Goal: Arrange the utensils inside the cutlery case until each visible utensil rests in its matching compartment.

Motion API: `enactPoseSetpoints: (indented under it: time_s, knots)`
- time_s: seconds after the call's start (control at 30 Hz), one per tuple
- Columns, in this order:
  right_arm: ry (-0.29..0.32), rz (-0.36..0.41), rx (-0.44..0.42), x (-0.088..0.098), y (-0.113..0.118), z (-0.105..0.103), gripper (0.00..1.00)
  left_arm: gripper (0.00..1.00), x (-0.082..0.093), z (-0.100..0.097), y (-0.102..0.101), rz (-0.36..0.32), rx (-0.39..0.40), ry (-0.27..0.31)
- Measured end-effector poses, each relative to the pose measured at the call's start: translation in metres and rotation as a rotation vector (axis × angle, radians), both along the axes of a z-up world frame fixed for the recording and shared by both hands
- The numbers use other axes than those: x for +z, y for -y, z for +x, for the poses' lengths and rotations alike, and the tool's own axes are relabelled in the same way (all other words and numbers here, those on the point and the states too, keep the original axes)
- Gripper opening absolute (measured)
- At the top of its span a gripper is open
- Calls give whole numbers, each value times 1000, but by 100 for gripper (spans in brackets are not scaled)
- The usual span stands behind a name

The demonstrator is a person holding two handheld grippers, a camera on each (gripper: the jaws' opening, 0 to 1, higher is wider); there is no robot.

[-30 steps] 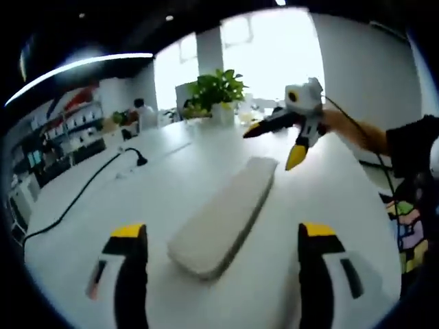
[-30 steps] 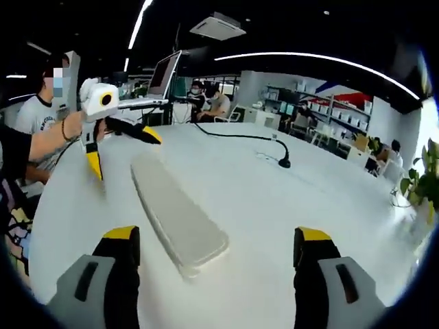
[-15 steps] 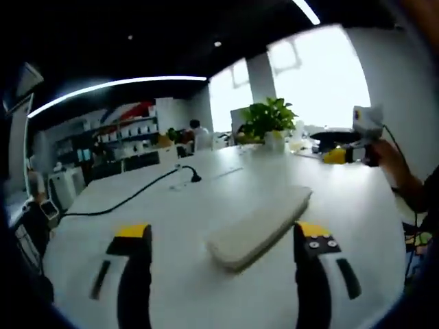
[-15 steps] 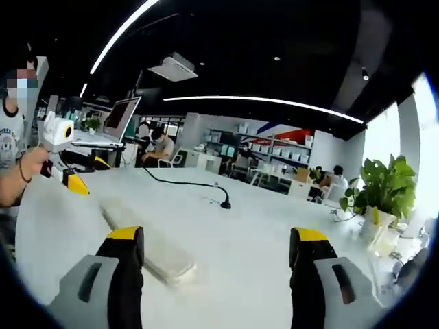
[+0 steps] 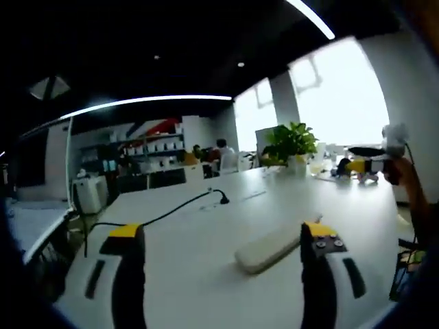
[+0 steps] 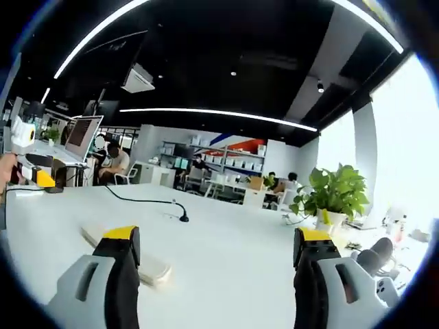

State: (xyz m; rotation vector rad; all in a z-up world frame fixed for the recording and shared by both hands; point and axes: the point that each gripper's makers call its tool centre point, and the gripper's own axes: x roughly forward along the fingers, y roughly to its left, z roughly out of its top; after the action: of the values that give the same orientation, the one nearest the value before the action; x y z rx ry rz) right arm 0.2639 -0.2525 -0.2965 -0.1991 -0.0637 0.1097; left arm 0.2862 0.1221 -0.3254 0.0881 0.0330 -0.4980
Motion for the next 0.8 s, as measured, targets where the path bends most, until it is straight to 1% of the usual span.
enactPoseSetpoints:
  time_s: [0.07, 0.1, 0.13, 0.17, 0.23, 0.27, 0.3, 0.33, 0.37, 0.4, 0.43, 0.47, 0.5, 0.53, 0.6, 0.67, 0.73, 0.8]
  knots:
    - [17, 17, -13, 7, 6, -8, 97, 100, 4, -7, 0, -5, -1, 1]
    - [33, 28, -20, 11, 9, -14, 99, 99, 8, -13, 0, -13, -8, 11]
    - [68, 41, -20, 18, 12, -18, 99, 97, 12, -16, 1, -27, -13, 17]
    - [83, 57, -20, 21, 14, -24, 99, 95, 14, -23, 3, -46, -20, 16]
    - [71, 62, -22, 22, 20, -32, 99, 96, 19, -30, 5, -71, -29, 3]
    - [67, 64, -26, 23, 22, -36, 99, 98, 24, -33, 5, -95, -37, 3]
    - [74, 74, -37, 25, 26, -41, 99, 99, 30, -36, 5, -110, -40, 17]
    - [93, 85, -52, 30, 30, -46, 99, 99, 36, -38, 4, -112, -41, 42]
    - [106, 89, -63, 35, 34, -51, 99, 98, 42, -40, 3, -113, -32, 70]
    - [115, 93, -75, 38, 37, -55, 99, 97, 48, -40, -3, -123, 2, 101]
    - [130, 97, -91, 42, 40, -59, 99, 95, 52, -39, -13, -123, 67, 122]
    - [160, 96, -104, 48, 43, -63, 99, 95, 55, -39, -20, -115, 100, 134]
    - [182, 94, -111, 52, 44, -65, 99, 97, 57, -39, -22, -122, 107, 136]
    - [189, 95, -112, 52, 43, -68, 99, 99, 59, -41, -24, -130, 108, 131]
    - [174, 93, -114, 51, 43, -69, 99, 100, 61, -45, -28, -139, 110, 125]
    - [177, 95, -113, 52, 43, -71, 99, 100, 62, -48, -30, -134, 109, 124]
    - [182, 109, -116, 54, 45, -72, 99, 100, 64, -52, -34, -112, 125, 130]
    - [178, 122, -123, 54, 48, -74, 99, 100, 66, -54, -38, -104, 142, 136]
